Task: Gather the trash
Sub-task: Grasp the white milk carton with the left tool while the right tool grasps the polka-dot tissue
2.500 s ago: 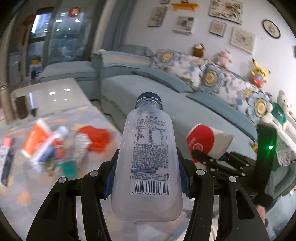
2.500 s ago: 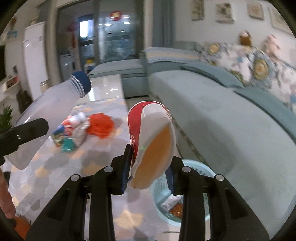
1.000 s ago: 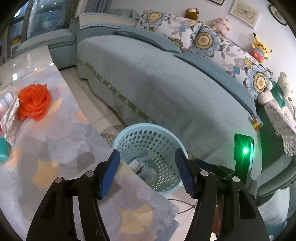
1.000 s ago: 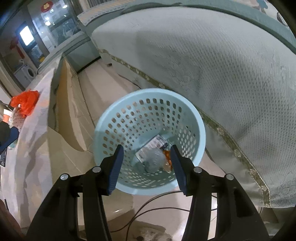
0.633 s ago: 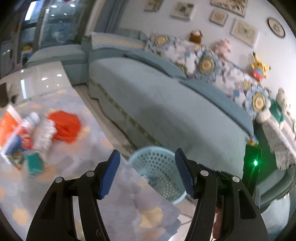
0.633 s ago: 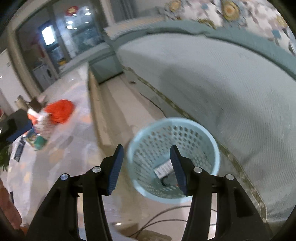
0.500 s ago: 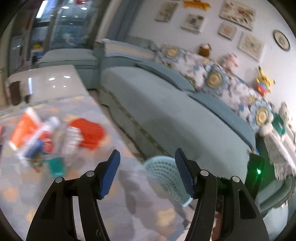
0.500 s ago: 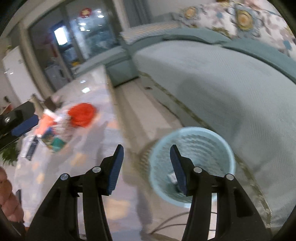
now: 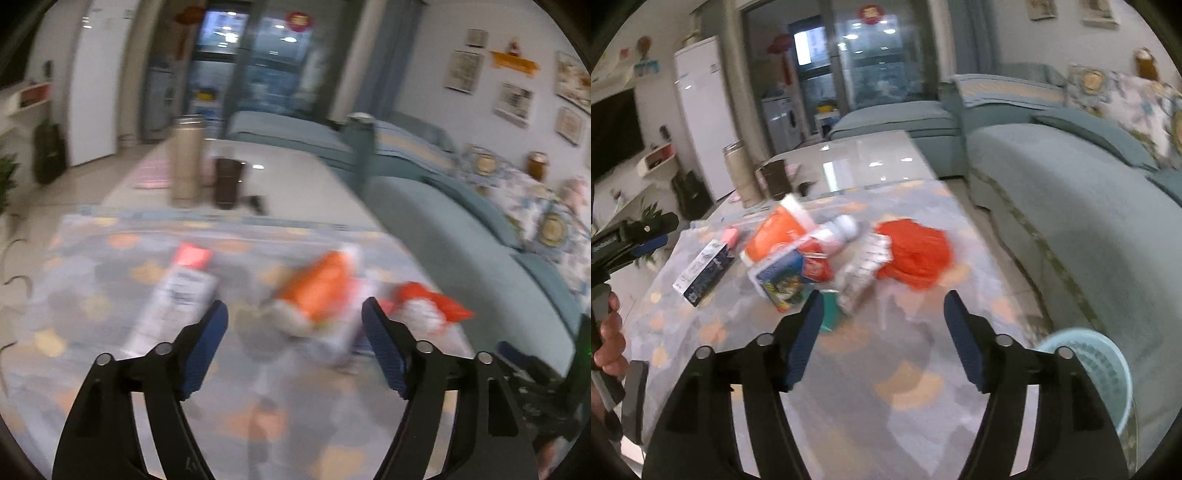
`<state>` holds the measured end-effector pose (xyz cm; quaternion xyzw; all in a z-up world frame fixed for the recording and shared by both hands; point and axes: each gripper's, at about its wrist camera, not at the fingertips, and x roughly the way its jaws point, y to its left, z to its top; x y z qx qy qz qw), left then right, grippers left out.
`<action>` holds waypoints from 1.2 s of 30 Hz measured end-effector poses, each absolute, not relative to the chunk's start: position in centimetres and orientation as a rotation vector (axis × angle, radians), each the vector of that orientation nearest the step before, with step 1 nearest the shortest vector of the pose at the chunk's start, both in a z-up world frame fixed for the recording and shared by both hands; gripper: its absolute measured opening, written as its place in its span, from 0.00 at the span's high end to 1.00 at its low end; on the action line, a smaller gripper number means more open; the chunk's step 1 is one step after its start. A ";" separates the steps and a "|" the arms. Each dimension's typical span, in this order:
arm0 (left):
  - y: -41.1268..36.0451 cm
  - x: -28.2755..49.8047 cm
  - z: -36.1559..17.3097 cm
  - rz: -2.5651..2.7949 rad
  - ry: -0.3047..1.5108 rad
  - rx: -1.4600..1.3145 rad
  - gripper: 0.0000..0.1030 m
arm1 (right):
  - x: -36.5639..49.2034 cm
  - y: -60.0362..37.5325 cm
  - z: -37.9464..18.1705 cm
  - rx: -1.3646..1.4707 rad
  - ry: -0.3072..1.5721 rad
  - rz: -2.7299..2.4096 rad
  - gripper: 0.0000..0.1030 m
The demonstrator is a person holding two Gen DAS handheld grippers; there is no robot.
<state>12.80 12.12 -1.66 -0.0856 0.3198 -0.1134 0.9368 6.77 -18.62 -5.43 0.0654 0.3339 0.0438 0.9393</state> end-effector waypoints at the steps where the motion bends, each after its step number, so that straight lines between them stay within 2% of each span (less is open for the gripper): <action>1: 13.1 13.3 -2.2 -0.206 0.657 -0.171 0.25 | 7.2 -17.9 -5.7 0.129 0.689 0.095 0.38; 6: 16.7 15.9 -5.2 -0.112 0.710 -0.199 0.18 | 10.3 -16.1 -7.9 0.116 0.714 0.072 0.38; 20: 16.3 20.9 -10.7 -0.016 0.854 -0.073 0.18 | 15.0 -16.8 -10.5 0.176 0.761 0.065 0.38; 23: 15.9 21.1 -11.4 -0.013 0.858 -0.057 0.22 | 15.3 -16.8 -10.5 0.176 0.754 0.059 0.38; 24: 15.8 21.2 -11.6 -0.010 0.868 -0.057 0.32 | 15.5 -16.8 -10.6 0.180 0.753 0.057 0.38; 26: 15.7 21.1 -11.8 -0.028 0.875 -0.064 0.38 | 15.6 -17.0 -10.8 0.185 0.758 0.041 0.38; 29: 15.4 20.3 -11.5 -0.030 0.859 -0.069 0.39 | 15.7 -17.3 -10.8 0.197 0.761 0.041 0.38; 30: 15.3 19.8 -11.3 -0.035 0.839 -0.075 0.40 | 15.9 -17.3 -10.9 0.197 0.768 0.043 0.41; 31: 15.2 19.3 -11.1 -0.037 0.826 -0.082 0.40 | 16.1 -17.3 -11.0 0.198 0.778 0.053 0.50; 32: 15.2 18.9 -10.8 -0.039 0.816 -0.091 0.40 | 16.3 -17.3 -11.2 0.196 0.789 0.065 0.65; 34: 15.0 17.7 -10.1 -0.053 0.788 -0.122 0.40 | 16.3 -16.9 -11.4 0.185 0.807 0.093 0.82; 36: 14.7 16.6 -9.1 -0.069 0.758 -0.149 0.40 | 15.7 -16.7 -11.1 0.176 0.781 0.096 0.87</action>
